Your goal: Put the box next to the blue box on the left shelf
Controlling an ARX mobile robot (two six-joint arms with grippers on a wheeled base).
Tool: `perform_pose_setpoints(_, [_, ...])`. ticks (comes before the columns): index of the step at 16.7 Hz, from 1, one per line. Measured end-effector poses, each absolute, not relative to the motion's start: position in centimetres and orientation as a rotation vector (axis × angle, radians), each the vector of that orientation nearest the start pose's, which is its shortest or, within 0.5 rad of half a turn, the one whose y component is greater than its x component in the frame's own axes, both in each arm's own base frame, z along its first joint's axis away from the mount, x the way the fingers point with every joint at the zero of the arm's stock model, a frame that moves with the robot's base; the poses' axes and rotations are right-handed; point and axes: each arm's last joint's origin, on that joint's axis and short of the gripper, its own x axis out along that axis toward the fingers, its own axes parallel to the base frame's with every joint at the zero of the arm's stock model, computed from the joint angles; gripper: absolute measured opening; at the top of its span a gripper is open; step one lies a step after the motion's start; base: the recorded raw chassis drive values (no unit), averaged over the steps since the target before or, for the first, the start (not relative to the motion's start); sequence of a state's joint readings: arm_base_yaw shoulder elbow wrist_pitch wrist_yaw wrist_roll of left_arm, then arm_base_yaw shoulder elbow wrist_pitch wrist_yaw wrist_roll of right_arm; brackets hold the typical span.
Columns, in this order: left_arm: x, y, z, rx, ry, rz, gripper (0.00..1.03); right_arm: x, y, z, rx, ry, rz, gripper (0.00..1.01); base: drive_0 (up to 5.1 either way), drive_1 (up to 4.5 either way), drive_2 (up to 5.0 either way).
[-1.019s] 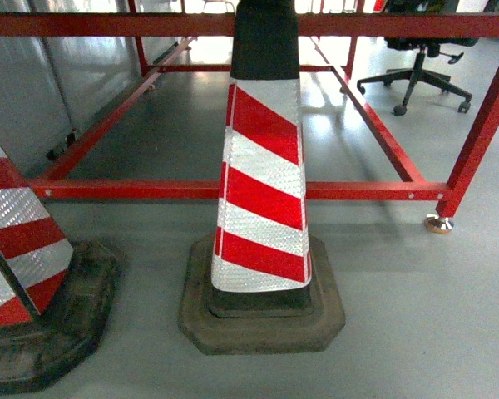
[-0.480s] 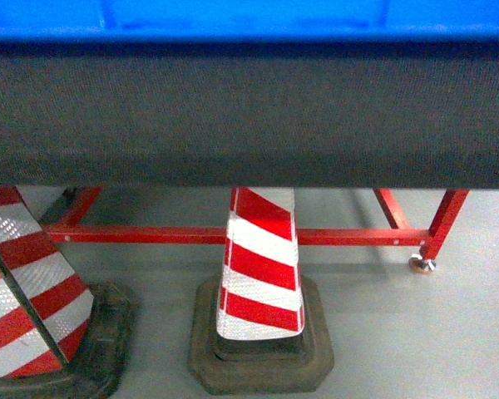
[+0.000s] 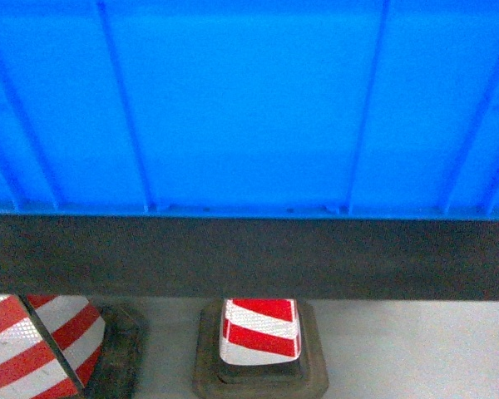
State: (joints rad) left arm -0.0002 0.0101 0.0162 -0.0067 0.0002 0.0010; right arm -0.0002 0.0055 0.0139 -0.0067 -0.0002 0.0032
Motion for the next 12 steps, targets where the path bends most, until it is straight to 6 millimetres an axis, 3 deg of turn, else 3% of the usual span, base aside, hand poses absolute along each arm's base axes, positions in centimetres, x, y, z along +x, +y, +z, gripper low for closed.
perform_pose_setpoints(12, [9.73,0.00,16.91,0.001,-0.014,0.000,0.98,9.72,0.00,16.82,0.002,-0.012,0.000,0.98,0.0,0.00,0.0])
